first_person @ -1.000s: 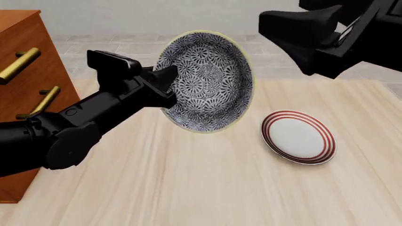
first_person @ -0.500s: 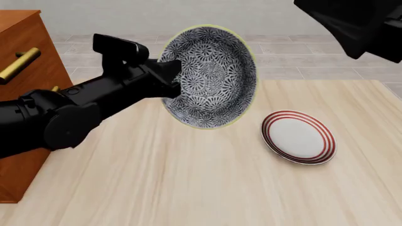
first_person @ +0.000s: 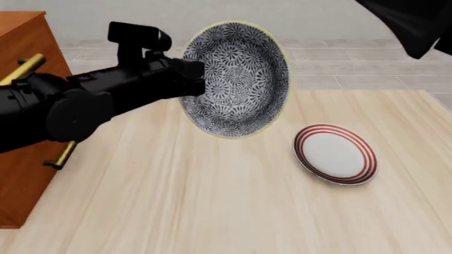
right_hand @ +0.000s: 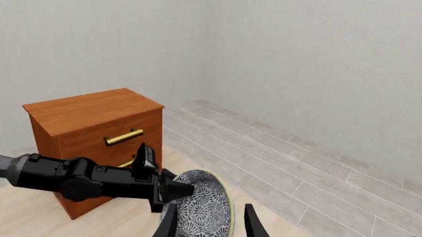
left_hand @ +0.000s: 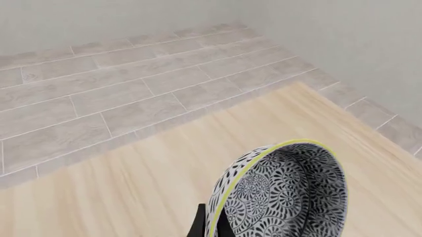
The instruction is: Put the bowl on top of the cabinet.
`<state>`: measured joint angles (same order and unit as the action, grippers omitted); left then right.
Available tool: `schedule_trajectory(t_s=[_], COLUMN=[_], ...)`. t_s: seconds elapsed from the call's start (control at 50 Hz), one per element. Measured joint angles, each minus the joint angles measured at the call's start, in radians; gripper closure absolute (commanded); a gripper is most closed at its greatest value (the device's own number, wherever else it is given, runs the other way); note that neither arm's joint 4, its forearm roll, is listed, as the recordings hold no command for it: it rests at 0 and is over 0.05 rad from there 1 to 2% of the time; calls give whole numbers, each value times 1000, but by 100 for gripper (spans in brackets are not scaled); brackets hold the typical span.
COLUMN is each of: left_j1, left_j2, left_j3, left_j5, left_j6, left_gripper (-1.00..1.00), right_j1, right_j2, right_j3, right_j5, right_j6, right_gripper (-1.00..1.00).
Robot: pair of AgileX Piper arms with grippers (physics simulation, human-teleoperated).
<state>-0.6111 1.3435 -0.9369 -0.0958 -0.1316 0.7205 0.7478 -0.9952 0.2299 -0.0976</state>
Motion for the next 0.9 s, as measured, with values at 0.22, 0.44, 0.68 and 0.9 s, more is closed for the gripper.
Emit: schedule_trajectory(t_s=[0.22, 0.44, 0.68, 0.9], left_j1=[19, 23, 53, 128], left_j2=[-7, -24, -49, -54], left_j3=[-36, -74, -117, -155], left_j5=[64, 128, 191, 251], left_j6=[-47, -99, -119, -152], left_gripper=[100, 100, 100, 100], right_j1=[-10, -15, -20, -26], right_j2=[-6, -9, -12, -14], right_j3=[-10, -17, -22, -29], right_j5=[8, 16, 23, 30], right_j6=[18, 34, 45, 53], right_gripper=[-100, -100, -100, -100])
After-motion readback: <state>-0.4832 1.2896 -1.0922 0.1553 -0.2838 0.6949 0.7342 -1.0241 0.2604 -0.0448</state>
